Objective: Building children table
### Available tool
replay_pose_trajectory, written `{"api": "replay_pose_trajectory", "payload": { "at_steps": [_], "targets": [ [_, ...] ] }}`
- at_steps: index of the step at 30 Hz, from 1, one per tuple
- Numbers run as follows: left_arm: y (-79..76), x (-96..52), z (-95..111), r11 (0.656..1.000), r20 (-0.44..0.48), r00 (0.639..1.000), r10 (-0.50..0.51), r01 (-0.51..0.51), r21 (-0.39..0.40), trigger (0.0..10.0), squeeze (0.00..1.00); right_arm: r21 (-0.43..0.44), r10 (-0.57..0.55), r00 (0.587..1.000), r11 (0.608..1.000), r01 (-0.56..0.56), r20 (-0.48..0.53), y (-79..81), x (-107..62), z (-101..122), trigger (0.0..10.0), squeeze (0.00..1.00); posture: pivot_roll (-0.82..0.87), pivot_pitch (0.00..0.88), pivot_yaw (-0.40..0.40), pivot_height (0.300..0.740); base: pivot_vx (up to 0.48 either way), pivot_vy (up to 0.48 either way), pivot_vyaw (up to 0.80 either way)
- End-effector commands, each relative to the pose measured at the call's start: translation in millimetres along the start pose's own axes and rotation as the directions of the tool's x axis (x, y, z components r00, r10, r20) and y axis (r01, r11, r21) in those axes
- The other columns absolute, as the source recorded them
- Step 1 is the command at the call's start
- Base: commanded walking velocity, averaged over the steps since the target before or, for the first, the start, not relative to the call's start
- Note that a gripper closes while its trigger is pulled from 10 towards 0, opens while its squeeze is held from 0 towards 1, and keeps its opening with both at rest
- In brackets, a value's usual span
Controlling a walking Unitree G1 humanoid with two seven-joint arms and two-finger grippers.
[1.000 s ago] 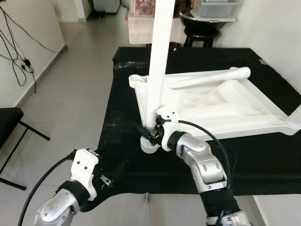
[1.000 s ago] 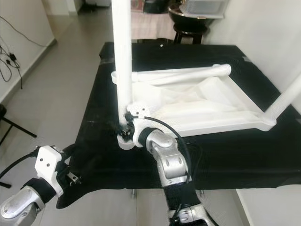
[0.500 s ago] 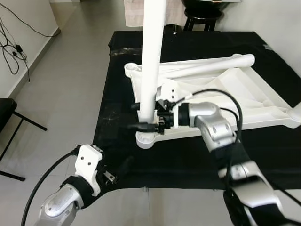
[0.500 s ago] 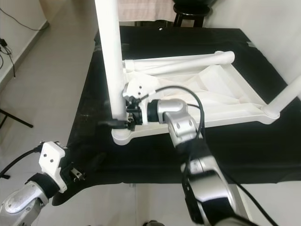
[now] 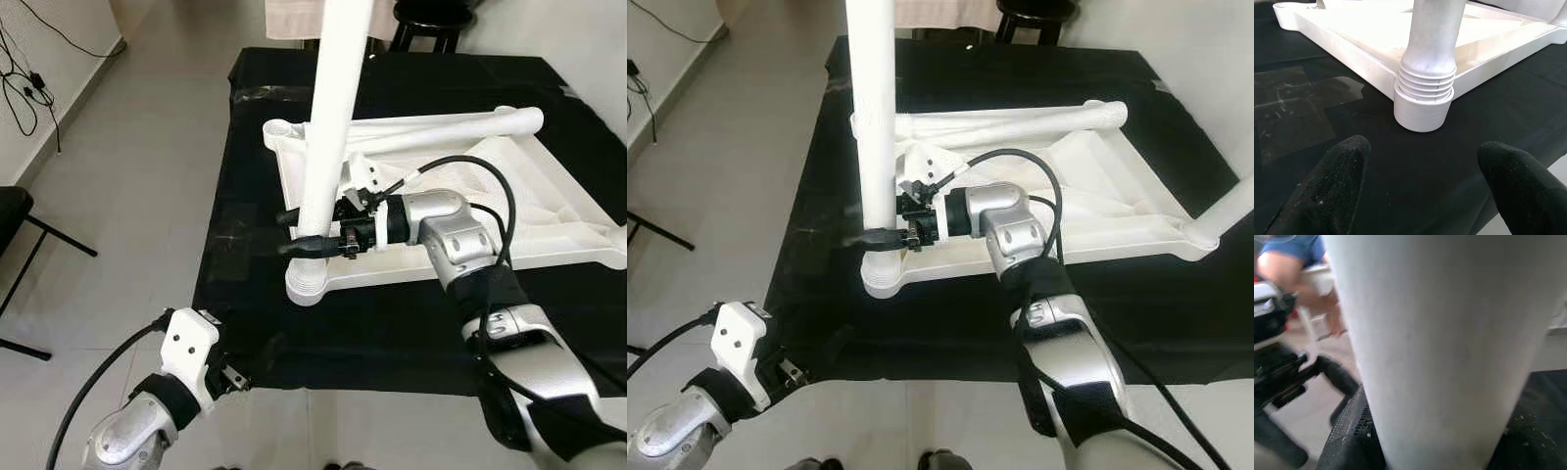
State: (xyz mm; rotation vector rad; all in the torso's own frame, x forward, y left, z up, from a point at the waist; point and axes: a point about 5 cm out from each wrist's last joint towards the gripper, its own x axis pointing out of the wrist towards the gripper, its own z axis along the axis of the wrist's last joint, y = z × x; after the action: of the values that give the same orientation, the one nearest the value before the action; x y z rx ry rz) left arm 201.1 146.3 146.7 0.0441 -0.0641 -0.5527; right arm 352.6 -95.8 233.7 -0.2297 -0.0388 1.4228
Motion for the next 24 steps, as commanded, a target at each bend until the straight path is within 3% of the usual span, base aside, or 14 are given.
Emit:
{"api": "replay_pose_trajectory", "payload": {
  "at_steps": [1, 2, 4, 5, 6, 8, 14, 15, 16, 17, 18, 19, 22, 24],
  "targets": [
    [-2.6, -1.8, -0.5, 1.000, -0.004, 1.000, 0.003, -0.003, -0.004, 10.0, 0.00, 0.097, -0.139, 0.990, 0.985, 0.141, -0.033, 1.5, -0.2, -17.6, 0.0, 0.00, -0.05, 0.204, -0.114, 0.740, 0.000, 0.000, 0.00],
    [-2.6, -1.8, -0.5, 1.000, -0.004, 1.000, 0.003, -0.003, -0.004, 10.0, 0.00, 0.097, -0.139, 0.990, 0.985, 0.141, -0.033, 1.5, -0.2, -17.6, 0.0, 0.00, -0.05, 0.204, -0.114, 0.740, 0.000, 0.000, 0.00],
    [0.7, -2.4, -0.5, 1.000, -0.006, 1.000, 0.013, -0.013, 0.005, 10.0, 0.00, 0.196, -0.402, 0.904, 0.884, 0.424, -0.143, 28.1, 8.7, -53.2, 0.0, 0.00, -0.06, 0.202, -0.102, 0.740, 0.000, 0.000, 0.00],
    [4.7, -2.1, -0.8, 1.000, -0.008, 1.000, 0.021, -0.020, 0.015, 10.0, 0.00, 0.219, -0.581, 0.782, 0.752, 0.622, -0.227, 54.1, 8.8, -73.8, 0.0, 0.00, -0.08, 0.196, -0.071, 0.740, 0.000, 0.000, 0.00],
    [4.7, -2.1, -0.8, 1.000, -0.008, 1.000, 0.021, -0.020, 0.015, 10.0, 0.00, 0.219, -0.581, 0.782, 0.752, 0.622, -0.227, 54.1, 8.8, -73.8, 0.0, 0.00, -0.08, 0.196, -0.071, 0.740, 0.000, 0.000, 0.00],
    [12.1, 0.2, -4.2, 0.999, -0.020, 1.000, 0.024, -0.023, 0.032, 10.0, 0.00, 0.200, -0.707, 0.661, 0.630, 0.750, -0.251, 69.2, 9.0, -76.4, 0.0, 0.00, -0.10, 0.141, -0.050, 0.740, 0.000, 0.000, 0.00],
    [15.5, 3.6, -7.3, 0.999, -0.031, 0.999, 0.010, -0.009, 0.034, 10.0, 0.00, 0.202, -0.695, 0.683, 0.652, 0.730, -0.224, 61.0, 15.3, -74.5, 0.0, 0.00, -0.09, 0.125, -0.057, 0.740, 0.000, 0.000, 0.00],
    [16.5, 4.2, -8.1, 0.999, -0.034, 0.999, 0.012, -0.010, 0.038, 10.0, 0.00, 0.211, -0.682, 0.696, 0.664, 0.718, -0.222, 60.1, 18.6, -75.0, 3.8, 0.00, -0.08, 0.113, -0.053, 0.740, 0.000, 0.000, 0.00],
    [16.5, 4.2, -8.1, 0.999, -0.034, 0.999, 0.012, -0.010, 0.038, 10.0, 0.00, 0.211, -0.682, 0.696, 0.664, 0.718, -0.222, 60.1, 18.6, -75.0, 3.8, 0.00, -0.08, 0.113, -0.053, 0.740, 0.000, 0.000, 0.00],
    [17.7, 3.7, -8.8, 0.999, -0.032, 0.999, 0.033, -0.032, 0.041, 10.0, 0.00, 0.252, -0.634, 0.745, 0.701, 0.667, -0.208, 59.1, 24.2, -73.8, 10.0, 0.00, -0.08, 0.106, -0.052, 0.740, 0.000, 0.000, 0.00],
    [17.7, 3.7, -9.1, 0.998, -0.029, 0.998, 0.049, -0.048, 0.042, 10.0, 0.00, 0.288, -0.540, 0.824, 0.773, 0.565, -0.168, 59.1, 31.2, -68.8, 10.0, 0.02, -0.07, 0.104, -0.057, 0.740, 0.000, 0.000, 0.00],
    [17.6, 3.7, -9.3, 0.997, -0.027, 0.998, 0.059, -0.058, 0.043, 10.0, 0.00, 0.310, -0.472, 0.870, 0.813, 0.492, -0.141, 59.8, 35.0, -64.8, 10.0, 1.00, -0.07, 0.104, -0.057, 0.740, 0.000, 0.000, 0.00],
    [12.0, 7.8, -10.4, 1.000, -0.034, 0.999, 0.017, -0.016, 0.012, 10.0, 0.00, 0.253, -0.253, 0.967, 0.937, 0.242, 0.013, 49.3, 33.5, -35.8, 10.0, 1.00, -0.07, 0.106, -0.068, 0.740, 0.000, 0.000, 0.00],
    [11.5, 8.3, -10.2, 1.000, -0.033, 0.999, 0.014, -0.014, 0.010, 10.0, 0.00, 0.235, -0.226, 0.974, 0.948, 0.214, 0.023, 47.9, 32.0, -31.9, 10.0, 1.00, -0.07, 0.106, -0.068, 0.740, 0.000, 0.000, 0.00]
  ]
}}
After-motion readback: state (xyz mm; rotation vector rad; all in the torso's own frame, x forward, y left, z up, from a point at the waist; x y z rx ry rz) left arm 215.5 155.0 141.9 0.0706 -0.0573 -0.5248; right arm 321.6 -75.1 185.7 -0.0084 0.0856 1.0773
